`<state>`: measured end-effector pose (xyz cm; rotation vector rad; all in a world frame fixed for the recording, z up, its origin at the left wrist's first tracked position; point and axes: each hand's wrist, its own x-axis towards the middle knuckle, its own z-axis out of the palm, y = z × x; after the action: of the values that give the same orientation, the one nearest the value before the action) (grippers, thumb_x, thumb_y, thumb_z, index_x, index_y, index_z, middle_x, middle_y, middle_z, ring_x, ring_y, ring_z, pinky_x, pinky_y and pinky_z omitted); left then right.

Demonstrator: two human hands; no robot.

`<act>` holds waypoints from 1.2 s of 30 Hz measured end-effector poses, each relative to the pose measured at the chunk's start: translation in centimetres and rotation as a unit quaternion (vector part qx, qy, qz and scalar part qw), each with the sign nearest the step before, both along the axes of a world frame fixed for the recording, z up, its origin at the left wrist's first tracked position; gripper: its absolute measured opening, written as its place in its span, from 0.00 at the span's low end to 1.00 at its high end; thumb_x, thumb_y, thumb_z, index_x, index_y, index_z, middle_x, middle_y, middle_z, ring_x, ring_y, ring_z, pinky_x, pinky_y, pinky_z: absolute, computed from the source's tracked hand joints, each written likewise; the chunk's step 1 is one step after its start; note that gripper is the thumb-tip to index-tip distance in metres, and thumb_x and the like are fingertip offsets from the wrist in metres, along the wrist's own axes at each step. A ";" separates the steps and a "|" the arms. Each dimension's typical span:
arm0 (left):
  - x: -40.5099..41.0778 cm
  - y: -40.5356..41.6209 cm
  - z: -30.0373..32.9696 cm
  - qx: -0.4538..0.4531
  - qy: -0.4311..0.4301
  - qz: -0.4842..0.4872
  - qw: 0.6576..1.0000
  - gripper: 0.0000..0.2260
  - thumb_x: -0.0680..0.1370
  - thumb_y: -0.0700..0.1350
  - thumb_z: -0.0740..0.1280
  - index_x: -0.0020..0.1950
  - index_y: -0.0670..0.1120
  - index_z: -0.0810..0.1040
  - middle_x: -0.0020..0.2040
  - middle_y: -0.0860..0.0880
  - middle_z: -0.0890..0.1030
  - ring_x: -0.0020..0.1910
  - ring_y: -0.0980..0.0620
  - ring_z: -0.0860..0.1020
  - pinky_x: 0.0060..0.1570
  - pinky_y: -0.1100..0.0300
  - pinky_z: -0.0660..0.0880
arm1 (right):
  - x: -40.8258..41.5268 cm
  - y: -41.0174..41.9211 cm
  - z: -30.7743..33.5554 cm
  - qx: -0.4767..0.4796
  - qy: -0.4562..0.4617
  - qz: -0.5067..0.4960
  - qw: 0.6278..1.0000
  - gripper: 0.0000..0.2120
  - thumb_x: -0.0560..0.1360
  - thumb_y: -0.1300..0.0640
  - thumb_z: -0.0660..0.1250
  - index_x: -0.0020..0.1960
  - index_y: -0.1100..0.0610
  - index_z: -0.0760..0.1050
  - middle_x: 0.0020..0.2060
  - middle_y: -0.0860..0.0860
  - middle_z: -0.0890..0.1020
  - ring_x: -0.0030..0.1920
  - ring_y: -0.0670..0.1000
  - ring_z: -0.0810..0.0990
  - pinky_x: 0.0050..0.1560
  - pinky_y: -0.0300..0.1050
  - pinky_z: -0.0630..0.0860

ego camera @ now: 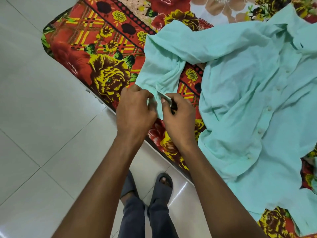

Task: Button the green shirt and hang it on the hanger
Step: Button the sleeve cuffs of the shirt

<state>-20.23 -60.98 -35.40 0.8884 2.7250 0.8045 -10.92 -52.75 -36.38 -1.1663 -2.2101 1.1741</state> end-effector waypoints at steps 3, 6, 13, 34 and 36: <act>-0.3 -0.1 -0.1 0.014 -0.009 0.013 1.000 0.08 0.78 0.45 0.71 0.54 0.46 0.86 0.51 0.47 0.84 0.53 0.46 0.79 0.48 0.48 0.78 | 0.1 0.2 -0.3 -0.004 -0.002 0.013 1.000 0.08 0.82 0.54 0.66 0.57 0.55 0.81 0.42 0.45 0.80 0.49 0.55 0.78 0.49 0.52 0.77; -0.9 -0.2 0.0 0.045 -0.076 0.065 0.994 0.06 0.74 0.46 0.77 0.48 0.46 0.86 0.44 0.49 0.85 0.45 0.49 0.82 0.46 0.53 0.80 | -0.2 0.3 -0.3 -0.021 -0.012 0.024 0.999 0.10 0.83 0.52 0.64 0.60 0.55 0.79 0.40 0.40 0.76 0.51 0.59 0.78 0.55 0.65 0.76; -0.7 -0.3 0.4 0.093 -0.134 0.052 0.985 0.03 0.76 0.39 0.74 0.47 0.45 0.87 0.42 0.50 0.86 0.41 0.55 0.83 0.46 0.55 0.82 | -0.2 0.6 0.2 -0.064 0.001 0.030 0.997 0.06 0.80 0.52 0.69 0.54 0.52 0.82 0.46 0.46 0.83 0.55 0.57 0.80 0.57 0.60 0.78; 2.9 0.0 -0.6 0.252 -0.143 0.134 0.948 0.15 0.73 0.36 0.71 0.56 0.46 0.72 0.39 0.56 0.84 0.38 0.61 0.84 0.38 0.70 0.78 | 1.0 3.1 0.8 -0.106 -0.003 0.138 0.985 0.07 0.80 0.58 0.69 0.53 0.55 0.86 0.44 0.45 0.87 0.48 0.41 0.85 0.49 0.35 0.80; 3.1 0.0 -0.5 0.255 -0.152 0.135 0.945 0.14 0.74 0.36 0.72 0.56 0.46 0.72 0.40 0.55 0.85 0.39 0.62 0.84 0.38 0.70 0.78 | 0.9 3.0 0.5 -0.089 0.000 0.127 0.988 0.04 0.79 0.57 0.72 0.51 0.55 0.85 0.43 0.46 0.87 0.46 0.42 0.85 0.48 0.37 0.82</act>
<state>-17.15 -60.96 -35.92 0.4079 2.4223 1.6041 -9.99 -49.71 -35.84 -0.9694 -2.3456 1.4996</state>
